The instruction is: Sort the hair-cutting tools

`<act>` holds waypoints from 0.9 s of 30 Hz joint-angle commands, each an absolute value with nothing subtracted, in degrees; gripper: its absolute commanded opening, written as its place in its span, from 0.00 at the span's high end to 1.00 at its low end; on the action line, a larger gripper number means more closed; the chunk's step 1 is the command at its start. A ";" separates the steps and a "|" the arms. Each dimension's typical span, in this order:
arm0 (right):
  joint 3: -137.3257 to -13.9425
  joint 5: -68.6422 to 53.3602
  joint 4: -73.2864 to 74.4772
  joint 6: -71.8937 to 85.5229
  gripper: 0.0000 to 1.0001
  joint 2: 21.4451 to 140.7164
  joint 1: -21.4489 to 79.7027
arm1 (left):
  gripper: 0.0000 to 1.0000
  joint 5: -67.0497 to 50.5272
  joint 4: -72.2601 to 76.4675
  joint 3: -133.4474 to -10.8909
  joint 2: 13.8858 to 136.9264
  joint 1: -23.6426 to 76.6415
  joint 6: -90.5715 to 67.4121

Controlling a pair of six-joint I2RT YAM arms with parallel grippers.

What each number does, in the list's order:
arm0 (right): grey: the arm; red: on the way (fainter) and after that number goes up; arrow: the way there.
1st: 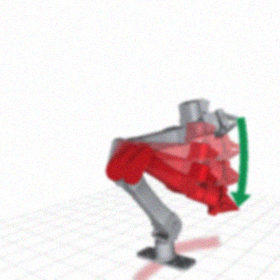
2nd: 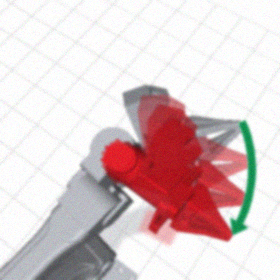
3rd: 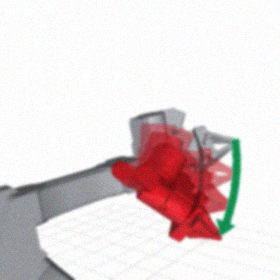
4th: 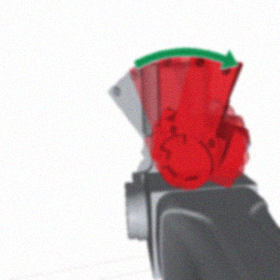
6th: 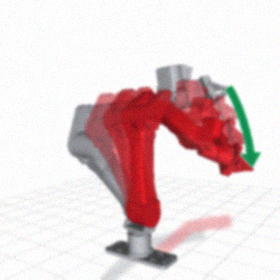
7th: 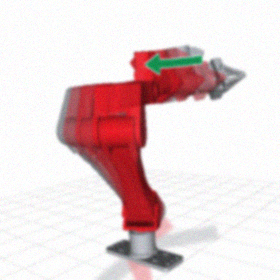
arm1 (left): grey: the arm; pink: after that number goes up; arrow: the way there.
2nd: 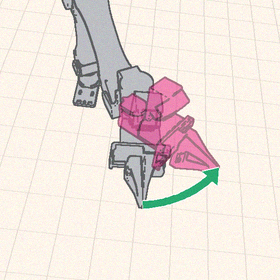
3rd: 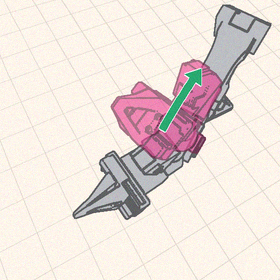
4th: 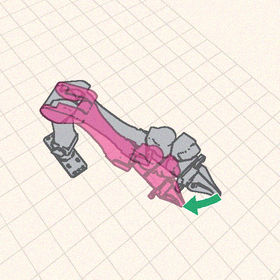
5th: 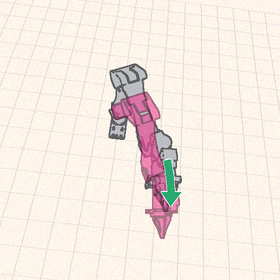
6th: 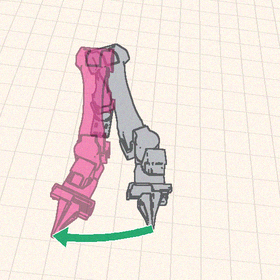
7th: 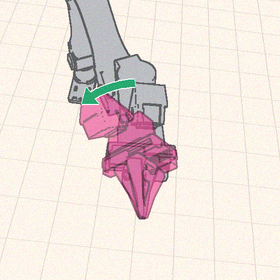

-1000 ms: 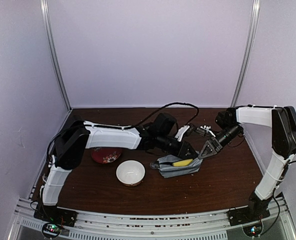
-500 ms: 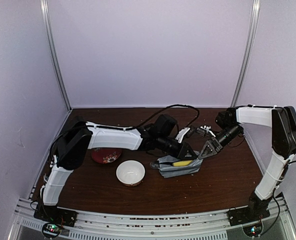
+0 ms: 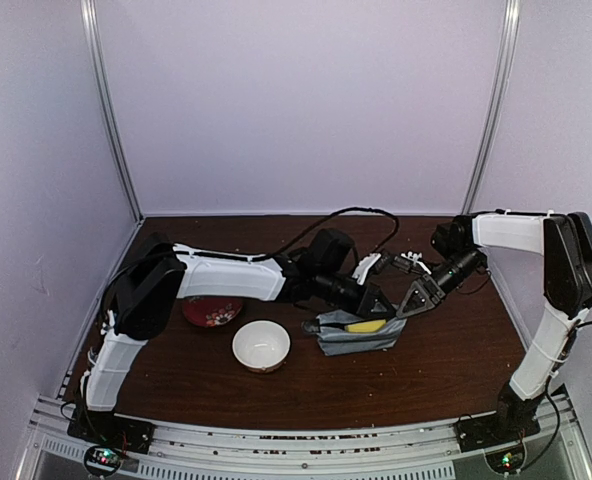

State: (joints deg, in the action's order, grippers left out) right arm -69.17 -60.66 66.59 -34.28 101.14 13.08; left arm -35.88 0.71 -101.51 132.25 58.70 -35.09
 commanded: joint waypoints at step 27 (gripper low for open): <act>-69.73 -60.20 62.67 -28.44 1.00 103.47 12.13 | 0.93 -35.03 -0.94 -100.50 130.38 58.71 -33.48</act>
State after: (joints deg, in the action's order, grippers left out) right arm -69.17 -59.94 63.53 -29.17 103.96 11.68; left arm -34.94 -0.32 -99.18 131.90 58.57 -34.96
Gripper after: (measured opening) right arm 0.036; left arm 0.064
